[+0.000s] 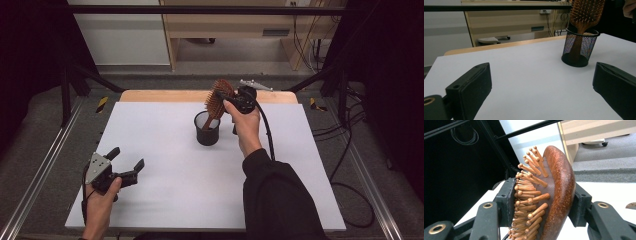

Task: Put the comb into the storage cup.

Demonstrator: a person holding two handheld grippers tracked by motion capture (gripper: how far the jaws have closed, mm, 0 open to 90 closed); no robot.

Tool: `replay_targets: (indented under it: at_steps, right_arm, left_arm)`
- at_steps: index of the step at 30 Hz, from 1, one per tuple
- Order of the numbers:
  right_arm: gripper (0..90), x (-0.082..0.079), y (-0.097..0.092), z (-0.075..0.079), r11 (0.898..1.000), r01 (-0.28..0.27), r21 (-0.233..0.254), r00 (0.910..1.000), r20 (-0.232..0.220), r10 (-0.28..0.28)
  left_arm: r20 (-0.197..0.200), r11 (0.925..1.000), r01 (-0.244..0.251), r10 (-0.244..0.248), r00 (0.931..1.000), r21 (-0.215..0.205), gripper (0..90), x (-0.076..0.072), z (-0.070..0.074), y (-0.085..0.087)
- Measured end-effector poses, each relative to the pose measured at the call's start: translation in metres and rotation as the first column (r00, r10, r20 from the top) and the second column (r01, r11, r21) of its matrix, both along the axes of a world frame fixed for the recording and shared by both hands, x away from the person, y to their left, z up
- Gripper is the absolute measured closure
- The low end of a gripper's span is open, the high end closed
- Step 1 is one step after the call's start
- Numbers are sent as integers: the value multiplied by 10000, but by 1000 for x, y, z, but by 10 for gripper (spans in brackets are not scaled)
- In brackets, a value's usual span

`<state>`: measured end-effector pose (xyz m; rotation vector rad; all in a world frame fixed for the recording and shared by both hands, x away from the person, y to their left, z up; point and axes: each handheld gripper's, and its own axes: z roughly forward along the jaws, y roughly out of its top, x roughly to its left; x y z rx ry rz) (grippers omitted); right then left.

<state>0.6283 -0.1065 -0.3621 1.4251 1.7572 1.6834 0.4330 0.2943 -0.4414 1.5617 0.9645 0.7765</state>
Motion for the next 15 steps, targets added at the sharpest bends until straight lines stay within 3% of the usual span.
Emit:
replay_targets:
  at_steps: [15]
  right_arm:
    - [453, 1, -3, -1, 9996, 21, -293, 10000, -49, -22]
  left_arm:
    - [-4, 10000, -47, 47, 10000, -32, 25, 0, 0, 1]
